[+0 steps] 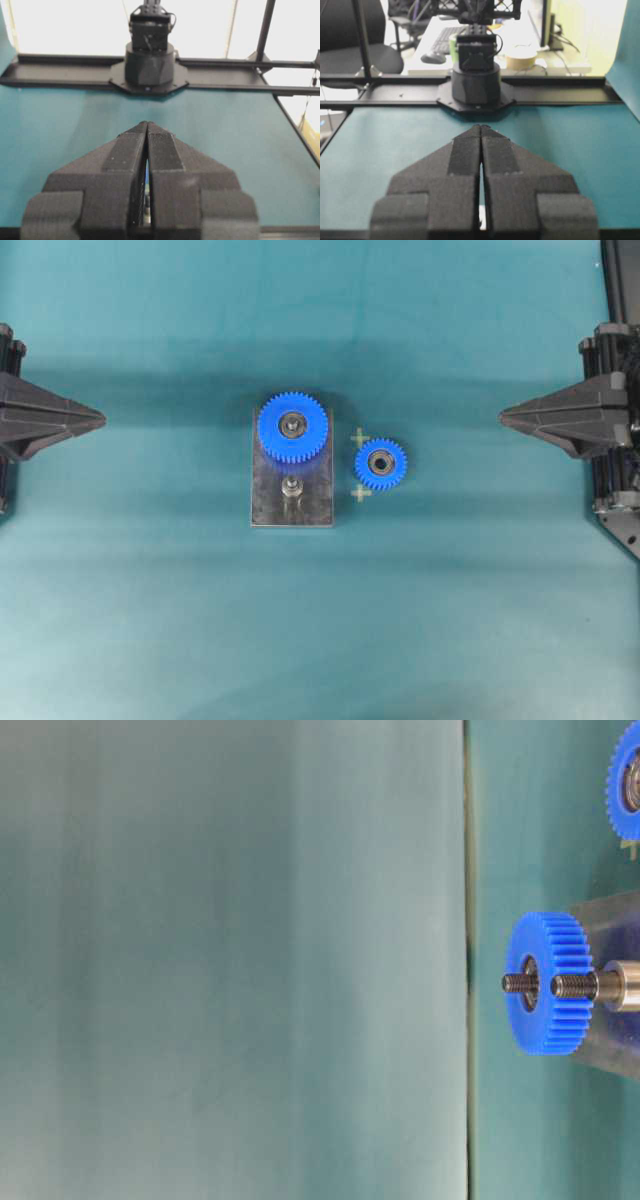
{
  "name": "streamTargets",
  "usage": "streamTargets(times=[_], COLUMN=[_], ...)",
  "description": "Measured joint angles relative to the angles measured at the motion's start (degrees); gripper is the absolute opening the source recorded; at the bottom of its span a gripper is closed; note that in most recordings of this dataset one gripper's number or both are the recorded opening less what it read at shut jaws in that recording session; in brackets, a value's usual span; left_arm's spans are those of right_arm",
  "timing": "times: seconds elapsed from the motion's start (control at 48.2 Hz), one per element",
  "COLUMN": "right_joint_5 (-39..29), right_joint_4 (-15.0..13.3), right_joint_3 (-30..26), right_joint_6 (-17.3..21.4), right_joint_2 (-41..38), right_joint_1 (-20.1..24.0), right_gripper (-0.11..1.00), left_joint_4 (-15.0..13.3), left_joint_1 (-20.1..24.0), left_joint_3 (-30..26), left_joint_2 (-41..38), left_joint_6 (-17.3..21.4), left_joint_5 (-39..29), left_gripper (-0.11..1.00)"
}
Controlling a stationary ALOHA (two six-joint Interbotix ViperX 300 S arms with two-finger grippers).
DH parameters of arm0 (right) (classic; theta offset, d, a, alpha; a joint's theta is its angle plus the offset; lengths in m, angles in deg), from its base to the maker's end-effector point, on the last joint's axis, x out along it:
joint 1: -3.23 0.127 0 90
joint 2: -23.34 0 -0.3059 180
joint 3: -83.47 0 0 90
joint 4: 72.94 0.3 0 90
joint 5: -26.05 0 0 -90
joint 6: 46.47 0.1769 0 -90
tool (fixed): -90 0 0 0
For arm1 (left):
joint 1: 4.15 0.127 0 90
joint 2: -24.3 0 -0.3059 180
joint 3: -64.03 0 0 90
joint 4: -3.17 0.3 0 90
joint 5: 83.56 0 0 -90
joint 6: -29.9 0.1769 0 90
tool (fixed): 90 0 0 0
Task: Fit the small gear onto the shaft.
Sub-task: 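Move the right gripper toward the small blue gear beside the plate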
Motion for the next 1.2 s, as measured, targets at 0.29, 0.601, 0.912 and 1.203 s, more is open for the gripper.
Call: streamTargets(times=[0.29,0.601,0.912,1.203], right_joint_5=[-13.45,-35.95,-44.21,-45.26], right_joint_4=[9.14,9.32,9.32,8.53], right_joint_3=[-0.26,-8.88,-18.37,-24.7], right_joint_6=[3.87,4.04,3.96,3.96], right_joint_2=[-3.16,-20.04,-37.79,-49.48], right_joint_1=[-5.54,-9.4,-10.02,-10.37], right_gripper=[0.01,0.01,0.04,0.77], left_joint_4=[0.35,0.44,0.44,0.44], left_joint_1=[-0.62,-1.05,-1.05,-1.05], left_joint_3=[-4.31,-5.36,-6.24,-6.15], left_joint_2=[-8.44,-13.8,-13.97,-14.59], left_joint_6=[-4.83,-5.19,-5.19,-5.19], left_joint_5=[-8.53,-15.47,-20.13,-20.3], left_gripper=[0.0,0.0,0.0,0.0])
